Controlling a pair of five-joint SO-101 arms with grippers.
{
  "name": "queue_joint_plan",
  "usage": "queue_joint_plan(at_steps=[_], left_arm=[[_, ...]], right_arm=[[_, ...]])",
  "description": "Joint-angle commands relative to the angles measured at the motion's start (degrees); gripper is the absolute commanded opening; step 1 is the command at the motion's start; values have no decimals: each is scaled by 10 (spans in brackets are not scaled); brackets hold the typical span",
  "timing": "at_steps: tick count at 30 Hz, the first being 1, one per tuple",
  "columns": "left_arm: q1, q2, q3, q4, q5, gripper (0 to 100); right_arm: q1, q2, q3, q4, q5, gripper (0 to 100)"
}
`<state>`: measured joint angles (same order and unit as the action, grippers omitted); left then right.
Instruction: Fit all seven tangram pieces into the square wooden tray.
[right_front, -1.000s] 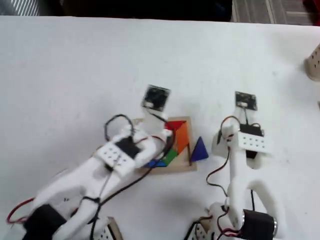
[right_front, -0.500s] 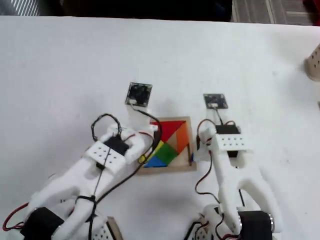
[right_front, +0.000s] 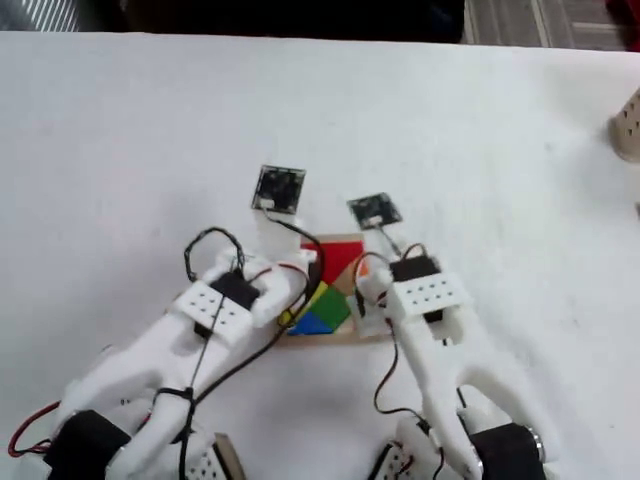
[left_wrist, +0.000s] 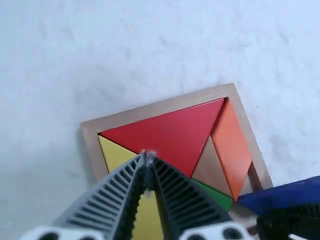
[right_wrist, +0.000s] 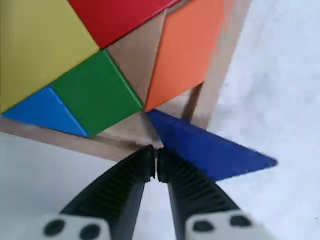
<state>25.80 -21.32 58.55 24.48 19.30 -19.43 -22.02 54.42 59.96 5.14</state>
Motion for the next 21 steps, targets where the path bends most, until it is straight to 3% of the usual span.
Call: queue_joint_plan(at_steps=[1, 8, 15, 21], left_arm=[[-1, 0, -8, -16, 1, 20], [-1, 0, -8, -16, 1, 20], [0, 0, -5, -33, 1, 20], [94, 0, -8, -64, -39, 20]], right_arm=[[-34, -16, 0, -10, 10, 18], [-13, -94, -1, 19, 13, 18], [131, -270, 61, 1, 28, 18], [205, -233, 86, -35, 33, 18]])
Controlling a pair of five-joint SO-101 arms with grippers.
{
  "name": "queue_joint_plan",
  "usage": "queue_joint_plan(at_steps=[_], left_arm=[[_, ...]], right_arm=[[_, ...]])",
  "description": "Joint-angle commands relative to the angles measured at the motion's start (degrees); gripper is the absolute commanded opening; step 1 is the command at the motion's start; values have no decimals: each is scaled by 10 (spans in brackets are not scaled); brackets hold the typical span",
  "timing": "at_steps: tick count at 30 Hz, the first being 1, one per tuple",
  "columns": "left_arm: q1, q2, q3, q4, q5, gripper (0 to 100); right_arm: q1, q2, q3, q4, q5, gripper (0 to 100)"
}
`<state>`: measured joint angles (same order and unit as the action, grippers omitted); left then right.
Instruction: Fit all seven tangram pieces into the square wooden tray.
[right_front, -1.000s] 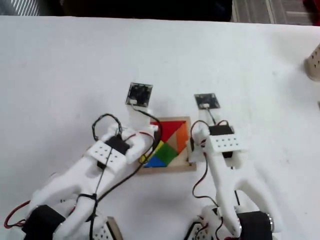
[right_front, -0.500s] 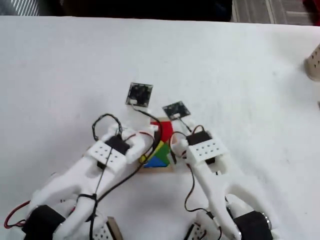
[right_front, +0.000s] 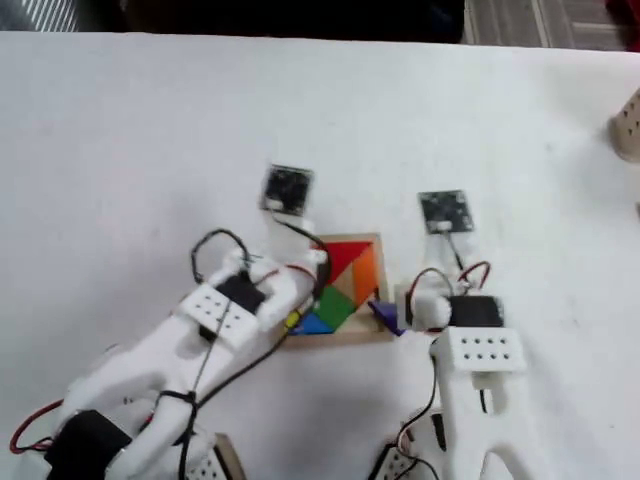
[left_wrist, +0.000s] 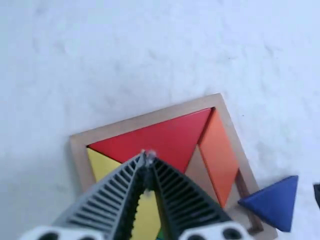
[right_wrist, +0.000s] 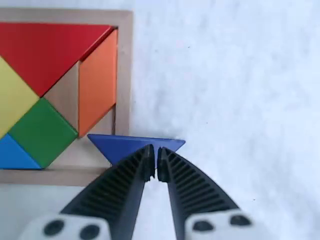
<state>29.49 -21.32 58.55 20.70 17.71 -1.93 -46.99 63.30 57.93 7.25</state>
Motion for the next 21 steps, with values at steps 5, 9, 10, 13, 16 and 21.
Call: queue_joint_plan(at_steps=[5, 9, 10, 13, 16, 21], left_arm=[[164, 18, -41, -50, -33, 20], [198, 134, -135, -48, -47, 20], [204, 173, -167, -46, -56, 20], [217, 285, -244, -39, -64, 20], [217, 316, -288, 17, -64, 20], [216, 313, -288, 35, -65, 20]], right_arm=[[119, 84, -47, -13, 8, 18], [163, 134, -72, -14, 8, 18], [167, 145, -78, -14, 8, 18], [174, 176, -95, -11, 8, 18], [174, 200, -108, -11, 8, 18], [174, 221, -121, -10, 8, 18]])
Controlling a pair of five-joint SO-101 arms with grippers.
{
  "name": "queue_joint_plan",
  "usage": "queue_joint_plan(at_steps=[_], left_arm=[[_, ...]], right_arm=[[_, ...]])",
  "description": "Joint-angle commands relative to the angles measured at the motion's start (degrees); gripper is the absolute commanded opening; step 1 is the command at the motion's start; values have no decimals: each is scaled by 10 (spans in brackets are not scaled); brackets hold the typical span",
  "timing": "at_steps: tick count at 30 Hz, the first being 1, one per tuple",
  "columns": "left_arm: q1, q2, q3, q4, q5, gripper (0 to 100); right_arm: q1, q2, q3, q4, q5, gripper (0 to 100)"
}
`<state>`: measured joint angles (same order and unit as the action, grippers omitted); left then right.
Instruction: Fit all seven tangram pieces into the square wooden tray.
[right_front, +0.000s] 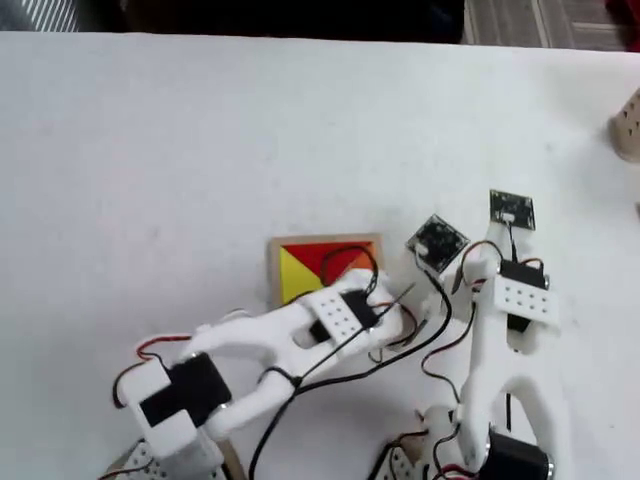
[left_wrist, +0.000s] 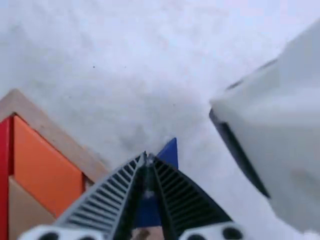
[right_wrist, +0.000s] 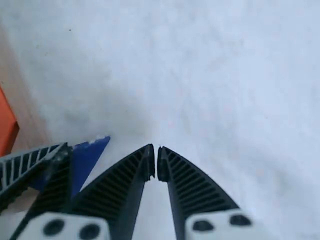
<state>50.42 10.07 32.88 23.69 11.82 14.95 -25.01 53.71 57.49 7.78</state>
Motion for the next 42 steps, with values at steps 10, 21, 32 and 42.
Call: queue_joint_plan(at_steps=[10, 21, 32, 42], left_arm=[[-15, -44, 28, 3, -5, 20], [-45, -81, 77, 5, -6, 20], [-64, -86, 68, 2, -6, 20], [-105, -227, 142, 11, -8, 20]], right_arm=[[5, 3, -25, -6, 4, 18], [5, 4, -25, -6, 3, 18], [5, 1, -25, -6, 3, 18], [-29, 0, -24, 31, 62, 18]])
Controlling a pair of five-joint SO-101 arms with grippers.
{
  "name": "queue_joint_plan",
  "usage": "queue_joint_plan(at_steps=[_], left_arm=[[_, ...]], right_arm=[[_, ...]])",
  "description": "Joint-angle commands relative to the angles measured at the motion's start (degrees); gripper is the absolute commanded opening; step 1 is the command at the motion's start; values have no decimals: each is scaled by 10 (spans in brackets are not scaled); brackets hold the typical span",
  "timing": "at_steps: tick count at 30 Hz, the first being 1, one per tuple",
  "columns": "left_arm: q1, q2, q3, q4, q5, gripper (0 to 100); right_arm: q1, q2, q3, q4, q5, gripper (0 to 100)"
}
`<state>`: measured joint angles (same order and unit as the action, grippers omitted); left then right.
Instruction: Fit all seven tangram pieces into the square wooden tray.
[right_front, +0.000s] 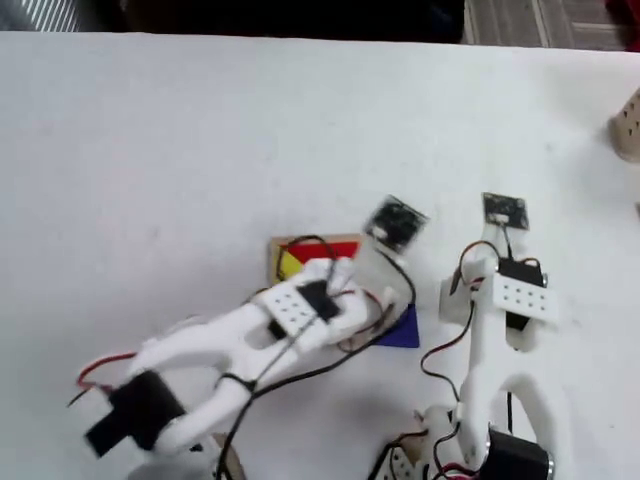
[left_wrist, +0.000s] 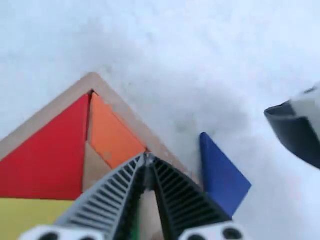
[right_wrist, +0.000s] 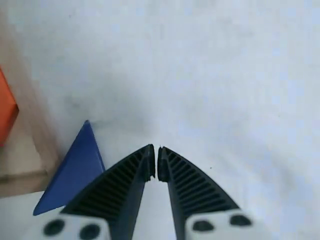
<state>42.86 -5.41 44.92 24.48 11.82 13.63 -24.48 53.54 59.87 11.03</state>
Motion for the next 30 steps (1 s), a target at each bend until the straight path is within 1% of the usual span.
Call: queue_joint_plan(at_steps=[1, 4, 8, 11, 13, 15, 17, 21, 27, 30], left_arm=[[-43, -96, 36, 2, -19, 20], [-83, -172, 86, 4, -62, 20], [-149, -224, 140, 2, -67, 20], [-210, -215, 148, 1, -69, 20], [-239, -198, 140, -13, -69, 20], [-254, -175, 128, -24, -70, 20], [-257, -149, 112, -27, -70, 20], [-258, -100, 87, -27, -70, 20], [-259, -84, 76, -27, -70, 20], [-259, -80, 78, -48, -68, 20]], right_arm=[[-15, -6, -23, 7, 39, 18], [-15, -15, -18, 7, 81, 18], [-15, -60, 5, 27, 152, 18], [-15, -97, -2, 75, 204, 22], [-35, -109, -20, 131, 249, 57], [-57, -115, -40, 191, 291, 106], [-70, -114, -57, 223, 321, 115], [-71, -113, -42, 192, 331, 20], [-71, -113, 57, 99, 321, 19], [-74, -113, 85, 70, 274, 19]])
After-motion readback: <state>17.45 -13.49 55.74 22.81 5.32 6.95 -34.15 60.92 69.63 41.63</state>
